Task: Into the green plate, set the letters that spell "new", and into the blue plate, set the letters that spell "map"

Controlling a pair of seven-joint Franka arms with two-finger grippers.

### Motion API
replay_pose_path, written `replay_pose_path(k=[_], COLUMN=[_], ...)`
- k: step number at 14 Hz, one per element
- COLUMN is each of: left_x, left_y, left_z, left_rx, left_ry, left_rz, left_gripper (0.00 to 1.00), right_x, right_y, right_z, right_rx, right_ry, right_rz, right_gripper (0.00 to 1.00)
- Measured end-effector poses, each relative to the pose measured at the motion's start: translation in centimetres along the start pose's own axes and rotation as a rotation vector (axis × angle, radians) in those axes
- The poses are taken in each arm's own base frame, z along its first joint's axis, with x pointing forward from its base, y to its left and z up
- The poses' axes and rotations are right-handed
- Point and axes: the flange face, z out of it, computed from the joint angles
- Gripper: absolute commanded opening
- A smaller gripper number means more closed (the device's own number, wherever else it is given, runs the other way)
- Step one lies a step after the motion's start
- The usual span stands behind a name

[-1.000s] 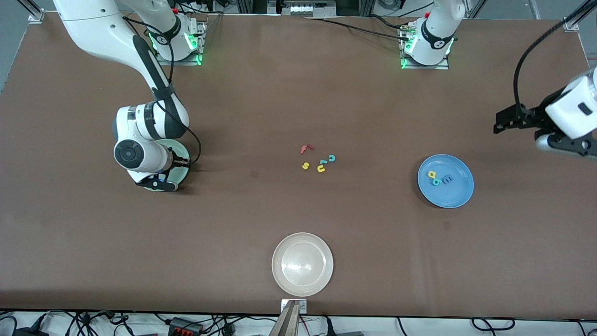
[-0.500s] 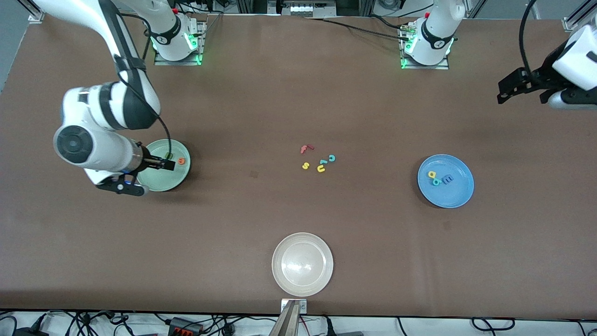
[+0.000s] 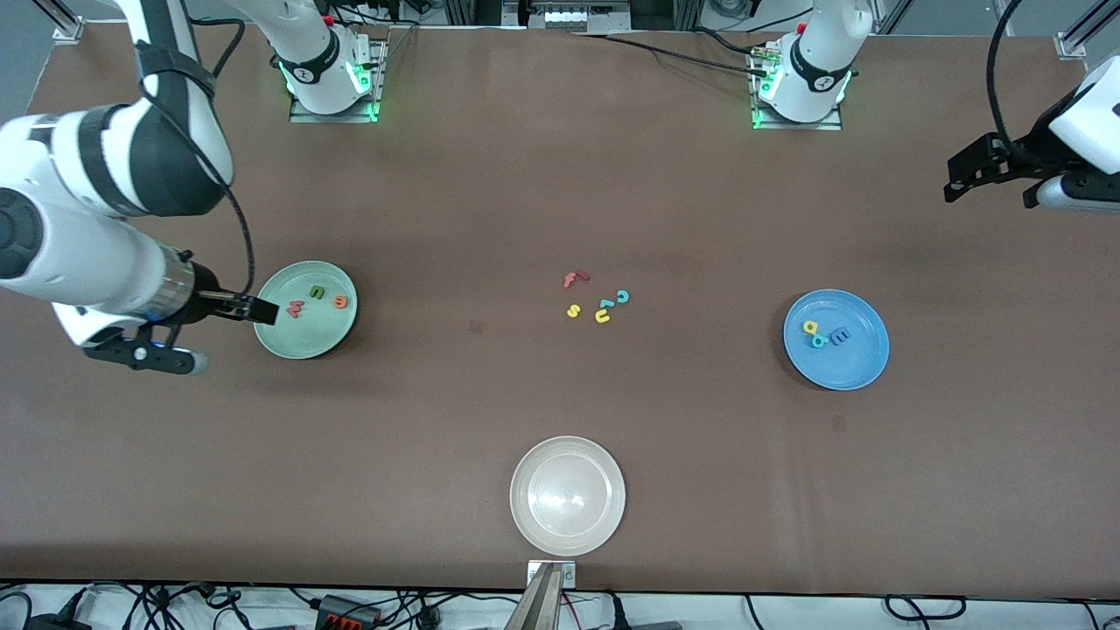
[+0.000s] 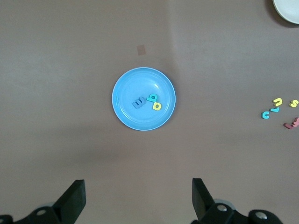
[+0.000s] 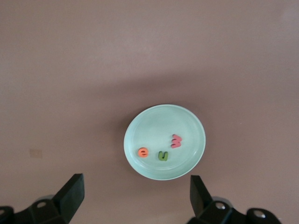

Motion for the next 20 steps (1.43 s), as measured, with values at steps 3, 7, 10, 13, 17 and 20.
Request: replay_pose_path(k=[3, 7, 10, 13, 17, 20], left_x=[0.8, 1.0, 1.0, 1.0, 1.0, 1.0], left_y=[0.0, 0.0, -0.1, -0.3, -0.4, -0.4], left_z=[1.2, 1.0, 1.1, 1.1, 1.1, 1.1], left_rx=[-0.011, -0.011, -0.011, -0.011, -0.012, -0.012], left_ry=[-0.013, -0.006, -0.007, -0.008, -0.008, -0.008], left_rz=[0.003, 0.005, 0.004, 0.001, 0.0, 0.0], left_gripper=[1.0, 1.0, 1.0, 1.0, 1.0, 1.0], right_x=[0.8, 0.2, 0.4, 0.2, -2.1, -2.8], right_y=[2.9, 5.8, 8.7, 14.7, 17.2, 15.8], right_z=[-2.2, -9.2, -10.7, -11.1, -12.4, -12.0], right_rx=[0.008, 0.024, 0.029, 0.049, 0.076, 0.045], right_ry=[0.018, 0.074, 0.093, 0.126, 0.156, 0.143], right_rz=[0.022, 0.034, 0.013, -0.025, -0.079, -0.113], right_gripper=[1.0, 1.0, 1.0, 1.0, 1.0, 1.0])
